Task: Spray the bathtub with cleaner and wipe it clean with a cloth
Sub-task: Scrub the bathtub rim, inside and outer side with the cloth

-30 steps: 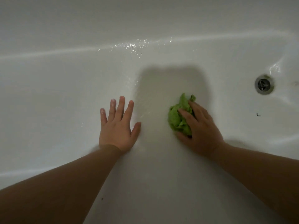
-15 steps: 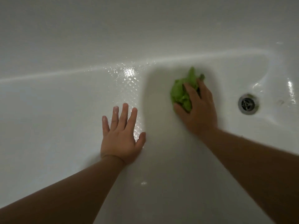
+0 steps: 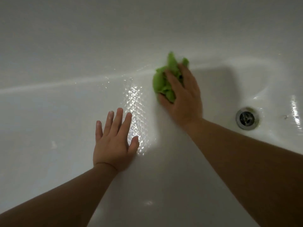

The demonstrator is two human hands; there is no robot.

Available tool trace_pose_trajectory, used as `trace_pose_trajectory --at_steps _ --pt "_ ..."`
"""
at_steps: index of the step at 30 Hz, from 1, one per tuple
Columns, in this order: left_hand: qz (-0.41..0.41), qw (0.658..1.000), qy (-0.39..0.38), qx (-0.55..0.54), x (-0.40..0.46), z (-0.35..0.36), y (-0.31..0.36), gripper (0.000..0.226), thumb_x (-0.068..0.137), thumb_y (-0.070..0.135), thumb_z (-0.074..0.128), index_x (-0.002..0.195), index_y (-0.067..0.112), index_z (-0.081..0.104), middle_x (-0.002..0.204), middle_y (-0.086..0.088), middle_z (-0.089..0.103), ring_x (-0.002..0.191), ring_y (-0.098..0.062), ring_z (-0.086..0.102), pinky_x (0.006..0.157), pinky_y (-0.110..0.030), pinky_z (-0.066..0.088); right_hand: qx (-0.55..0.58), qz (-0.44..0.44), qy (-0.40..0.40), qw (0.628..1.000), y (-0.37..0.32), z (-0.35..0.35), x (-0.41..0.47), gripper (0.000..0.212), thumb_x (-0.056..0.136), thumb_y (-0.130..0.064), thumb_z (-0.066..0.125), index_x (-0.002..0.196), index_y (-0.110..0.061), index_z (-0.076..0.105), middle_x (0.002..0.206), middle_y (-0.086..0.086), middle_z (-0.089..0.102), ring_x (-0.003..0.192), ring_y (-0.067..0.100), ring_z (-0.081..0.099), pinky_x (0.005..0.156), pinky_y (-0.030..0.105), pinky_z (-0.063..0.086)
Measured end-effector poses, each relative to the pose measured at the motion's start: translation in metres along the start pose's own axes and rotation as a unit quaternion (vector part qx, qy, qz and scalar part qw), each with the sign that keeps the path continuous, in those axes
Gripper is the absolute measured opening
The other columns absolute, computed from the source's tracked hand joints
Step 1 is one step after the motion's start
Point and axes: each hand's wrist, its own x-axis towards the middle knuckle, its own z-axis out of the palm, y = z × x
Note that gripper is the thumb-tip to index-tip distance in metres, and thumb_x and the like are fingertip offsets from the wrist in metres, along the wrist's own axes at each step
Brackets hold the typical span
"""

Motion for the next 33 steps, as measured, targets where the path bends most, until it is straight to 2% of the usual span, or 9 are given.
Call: trace_pose_trajectory --at_steps 4,9,11,14,16,18,22,26,33 --pt "0.014 1.000 0.001 0.011 0.009 -0.001 0.003 0.077 0.095 0.054 0.037 0.165 0.031 0.012 0.171 0.009 -0.008 0.159 -0.018 -0.011 0.127 -0.054 -0.002 -0.030 0.125 -0.013 0.992 -0.008 -0.020 -0.075 0.068 0.091 -0.050 0.067 0.152 -0.025 0.050 0.163 0.018 0.032 0.149 0.039 0.033 0.114 0.055 0.039" --pt "0.023 1.000 0.002 0.003 0.012 -0.001 0.003 0.077 0.096 0.055 0.034 0.165 0.029 0.013 0.172 0.008 -0.006 0.159 -0.018 -0.010 0.127 -0.054 -0.001 0.013 -0.056 -0.071 0.996 -0.031 -0.003 -0.059 0.060 0.091 -0.050 0.068 0.144 -0.022 0.061 0.157 0.018 0.043 0.146 0.039 0.040 0.112 0.055 0.039" --pt "0.029 1.000 0.003 0.004 0.012 -0.001 0.003 0.078 0.095 0.056 0.035 0.165 0.030 0.012 0.171 0.008 -0.006 0.159 -0.018 -0.010 0.127 -0.055 -0.001 0.006 -0.059 -0.065 0.996 -0.016 0.000 -0.024 0.063 0.091 -0.051 0.070 0.146 -0.024 0.058 0.159 0.018 0.040 0.147 0.038 0.038 0.116 0.053 0.036" --pt "0.047 0.999 0.008 0.007 0.016 0.000 0.004 0.080 0.094 0.058 0.037 0.165 0.030 0.014 0.171 0.008 -0.005 0.159 -0.019 -0.007 0.127 -0.054 -0.002 -0.027 0.067 -0.021 0.997 0.022 -0.017 0.005 0.069 0.091 -0.056 0.067 0.153 -0.032 0.047 0.166 0.013 0.028 0.149 0.035 0.030 0.119 0.045 0.030" --pt "0.062 0.998 0.006 0.013 0.020 0.001 0.006 0.080 0.094 0.059 0.038 0.165 0.031 0.014 0.172 0.007 -0.003 0.159 -0.020 -0.007 0.127 -0.054 -0.003 -0.035 0.170 0.004 0.985 0.036 -0.031 -0.013 0.071 0.093 -0.057 0.064 0.156 -0.034 0.040 0.168 0.010 0.021 0.152 0.031 0.025 0.121 0.047 0.031" --pt "0.068 0.997 0.009 0.021 0.025 0.001 0.010 0.080 0.094 0.060 0.038 0.165 0.030 0.015 0.172 0.006 -0.001 0.159 -0.020 -0.007 0.126 -0.056 -0.002 -0.046 0.202 0.019 0.978 0.031 -0.038 -0.047 0.071 0.093 -0.053 0.066 0.155 -0.030 0.042 0.167 0.013 0.024 0.151 0.033 0.027 0.119 0.050 0.033" --pt "0.075 0.997 0.010 0.024 0.038 0.002 0.027 0.083 0.093 0.062 0.040 0.165 0.029 0.014 0.173 0.004 0.001 0.159 -0.020 -0.008 0.126 -0.058 -0.001 -0.039 0.099 -0.032 0.994 0.006 -0.034 -0.088 0.064 0.091 -0.051 0.067 0.148 -0.023 0.054 0.161 0.019 0.035 0.148 0.040 0.034 0.116 0.052 0.037" --pt "0.079 0.997 0.012 0.021 0.055 0.002 0.047 0.086 0.092 0.065 0.039 0.165 0.030 0.011 0.173 0.004 0.000 0.159 -0.021 -0.010 0.126 -0.058 -0.002 -0.025 0.015 -0.035 0.999 0.028 -0.024 -0.031 0.064 0.089 -0.052 0.070 0.146 -0.024 0.058 0.160 0.018 0.038 0.149 0.037 0.034 0.115 0.051 0.039" --pt "0.103 0.994 0.009 0.043 0.067 0.002 0.056 0.086 0.093 0.066 0.036 0.165 0.028 0.010 0.173 0.003 -0.004 0.159 -0.022 -0.013 0.126 -0.058 -0.003 -0.062 0.232 0.059 0.969 0.070 -0.048 -0.031 0.072 0.092 -0.057 0.065 0.155 -0.032 0.042 0.166 0.013 0.026 0.151 0.033 0.027 0.117 0.052 0.037"
